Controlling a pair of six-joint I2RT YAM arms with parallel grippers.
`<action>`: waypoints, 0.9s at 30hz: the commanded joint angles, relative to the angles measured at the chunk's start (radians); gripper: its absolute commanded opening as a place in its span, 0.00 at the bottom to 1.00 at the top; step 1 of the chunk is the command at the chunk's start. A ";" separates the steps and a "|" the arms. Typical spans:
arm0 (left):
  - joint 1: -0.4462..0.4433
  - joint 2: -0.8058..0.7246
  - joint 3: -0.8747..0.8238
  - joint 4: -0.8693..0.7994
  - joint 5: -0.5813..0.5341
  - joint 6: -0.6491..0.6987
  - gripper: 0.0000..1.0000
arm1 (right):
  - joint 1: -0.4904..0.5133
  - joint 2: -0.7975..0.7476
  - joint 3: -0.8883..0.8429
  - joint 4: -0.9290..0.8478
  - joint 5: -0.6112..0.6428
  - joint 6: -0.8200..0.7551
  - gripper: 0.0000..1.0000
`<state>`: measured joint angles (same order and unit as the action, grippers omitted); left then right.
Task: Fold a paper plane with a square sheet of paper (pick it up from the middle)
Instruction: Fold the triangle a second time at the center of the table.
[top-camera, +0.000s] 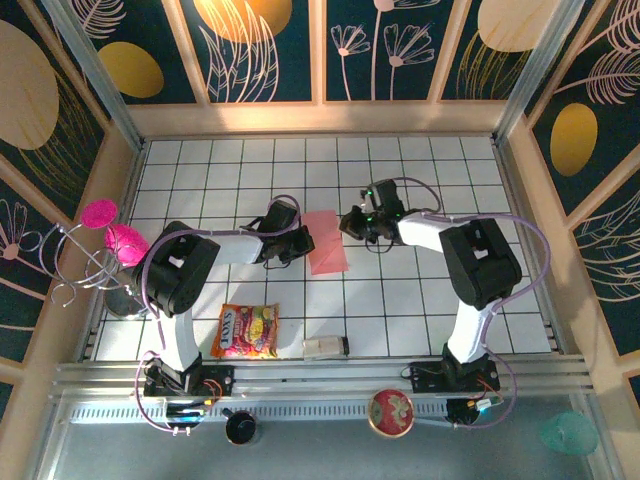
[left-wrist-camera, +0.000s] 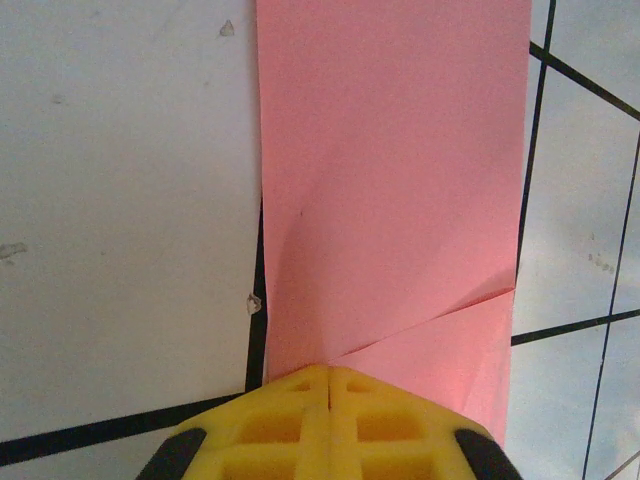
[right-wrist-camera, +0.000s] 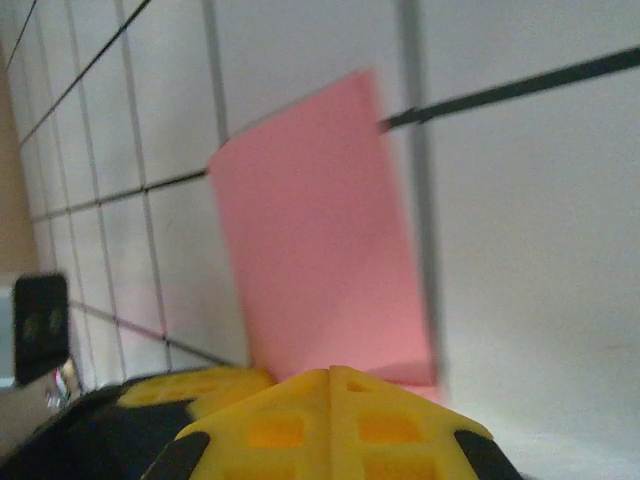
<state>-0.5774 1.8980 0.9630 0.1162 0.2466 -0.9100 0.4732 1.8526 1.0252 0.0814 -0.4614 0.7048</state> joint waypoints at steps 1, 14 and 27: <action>-0.001 0.019 -0.012 -0.117 -0.029 0.022 0.00 | 0.043 0.048 0.027 -0.013 -0.036 -0.015 0.00; 0.000 0.019 -0.017 -0.129 -0.048 0.023 0.00 | 0.021 0.140 0.062 -0.097 0.019 0.004 0.00; 0.000 0.016 -0.012 -0.124 -0.043 0.032 0.00 | -0.041 -0.023 -0.018 -0.020 0.061 0.008 0.00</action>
<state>-0.5774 1.8973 0.9649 0.1093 0.2428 -0.8986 0.4114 1.8927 1.0138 0.0360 -0.4095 0.7383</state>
